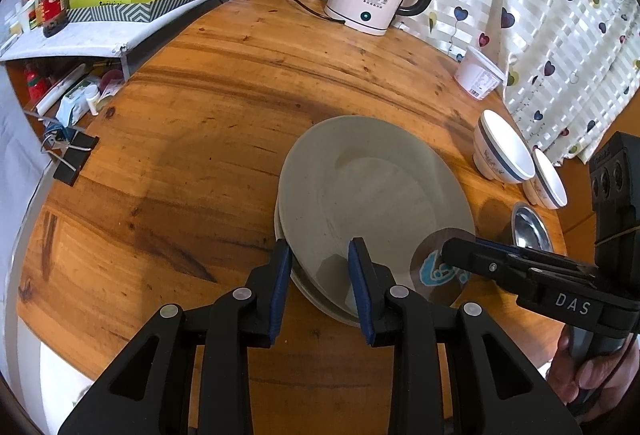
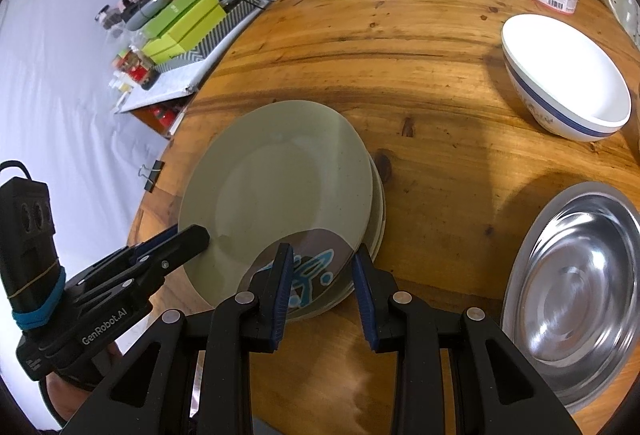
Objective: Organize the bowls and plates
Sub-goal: 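Carry the lifted plate over the plate stack and lower it, then set the plate flat on the stack and open both grippers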
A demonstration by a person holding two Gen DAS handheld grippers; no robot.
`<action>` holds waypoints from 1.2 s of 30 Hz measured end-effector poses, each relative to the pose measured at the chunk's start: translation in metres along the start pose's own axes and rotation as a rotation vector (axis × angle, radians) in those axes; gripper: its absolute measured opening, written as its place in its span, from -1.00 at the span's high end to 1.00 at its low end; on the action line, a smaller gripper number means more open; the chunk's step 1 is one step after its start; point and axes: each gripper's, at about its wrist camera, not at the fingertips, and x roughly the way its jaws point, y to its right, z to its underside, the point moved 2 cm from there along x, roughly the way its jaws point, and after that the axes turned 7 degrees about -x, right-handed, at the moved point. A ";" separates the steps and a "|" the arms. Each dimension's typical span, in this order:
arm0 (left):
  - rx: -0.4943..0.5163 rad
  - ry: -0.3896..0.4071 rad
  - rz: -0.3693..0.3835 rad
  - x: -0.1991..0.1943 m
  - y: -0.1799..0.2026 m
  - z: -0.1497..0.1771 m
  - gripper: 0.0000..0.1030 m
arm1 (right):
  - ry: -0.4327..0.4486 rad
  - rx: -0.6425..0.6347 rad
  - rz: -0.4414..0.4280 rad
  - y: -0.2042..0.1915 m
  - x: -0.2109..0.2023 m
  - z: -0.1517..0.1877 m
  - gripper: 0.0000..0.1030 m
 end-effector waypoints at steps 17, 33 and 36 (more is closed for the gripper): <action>0.010 0.003 -0.026 0.002 -0.001 0.005 0.36 | 0.014 -0.067 0.069 -0.006 0.000 0.000 0.38; 0.000 0.025 -0.004 -0.003 -0.004 0.003 0.36 | 0.028 -0.076 0.096 -0.001 -0.004 0.000 0.21; -0.017 0.031 -0.006 -0.002 -0.008 0.000 0.36 | 0.047 -0.066 0.101 0.003 -0.008 -0.002 0.21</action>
